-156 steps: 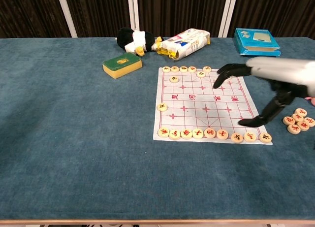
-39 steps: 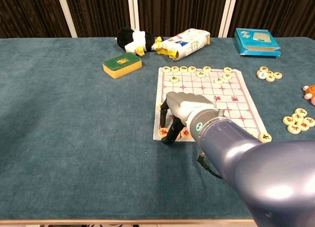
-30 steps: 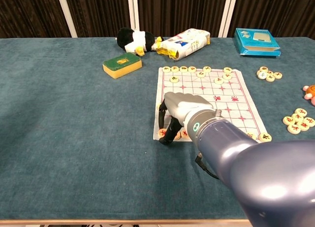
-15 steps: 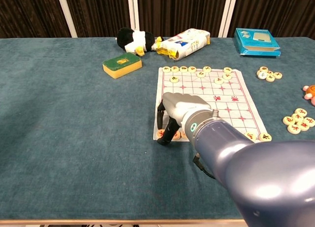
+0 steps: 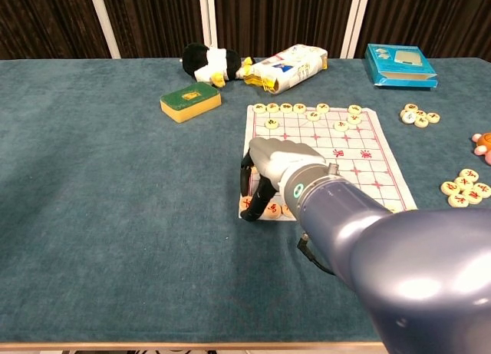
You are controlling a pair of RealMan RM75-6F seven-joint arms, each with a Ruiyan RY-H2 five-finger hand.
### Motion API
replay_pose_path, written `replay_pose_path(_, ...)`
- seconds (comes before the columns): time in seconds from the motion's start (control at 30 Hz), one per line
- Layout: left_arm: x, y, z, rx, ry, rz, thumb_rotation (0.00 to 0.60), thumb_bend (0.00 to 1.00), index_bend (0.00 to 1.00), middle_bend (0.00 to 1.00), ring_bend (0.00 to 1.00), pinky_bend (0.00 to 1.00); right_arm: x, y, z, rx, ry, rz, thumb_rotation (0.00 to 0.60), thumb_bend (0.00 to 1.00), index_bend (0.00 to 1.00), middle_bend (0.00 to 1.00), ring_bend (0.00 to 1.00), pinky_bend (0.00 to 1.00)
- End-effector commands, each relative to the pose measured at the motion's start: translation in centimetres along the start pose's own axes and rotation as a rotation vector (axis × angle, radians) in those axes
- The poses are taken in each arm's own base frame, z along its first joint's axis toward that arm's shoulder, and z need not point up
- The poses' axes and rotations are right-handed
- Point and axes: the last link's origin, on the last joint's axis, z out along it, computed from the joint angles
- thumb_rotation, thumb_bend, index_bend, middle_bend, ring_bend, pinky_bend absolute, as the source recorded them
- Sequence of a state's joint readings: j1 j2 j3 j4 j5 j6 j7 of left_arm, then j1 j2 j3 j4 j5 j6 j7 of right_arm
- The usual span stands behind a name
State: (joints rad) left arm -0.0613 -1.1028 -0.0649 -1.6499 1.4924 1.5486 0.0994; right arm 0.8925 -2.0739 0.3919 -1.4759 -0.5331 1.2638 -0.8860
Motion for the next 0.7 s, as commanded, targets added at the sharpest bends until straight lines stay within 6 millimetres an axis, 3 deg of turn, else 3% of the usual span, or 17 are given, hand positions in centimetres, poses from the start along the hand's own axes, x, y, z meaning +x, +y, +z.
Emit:
replay_pose_path(0.03,0.0,0.0,0.0,0.000,0.000,-0.001,0.600,0.05,0.00,0.00,0.00,0.05,0.4,-0.1,0.0,0.000,0.006,-0.001,0.600,0.34,0.54,0.00,0.00,0.02)
replay_pose_path(0.5,0.0,0.0,0.0,0.000,0.000,-0.003,0.600,0.05,0.00,0.00,0.00,0.05,3.9,-1.8,1.8,-0.001,0.063,-0.028,0.600,0.34,0.54,0.00,0.00,0.02)
replay_pose_path(0.7,-0.1,0.1,0.0,-0.004,-0.006,-0.003,0.600,0.05,0.00,0.00,0.00,0.05,4.0,-2.6,3.1,-0.007,0.063,-0.037,0.600,0.34,0.54,0.00,0.00,0.02)
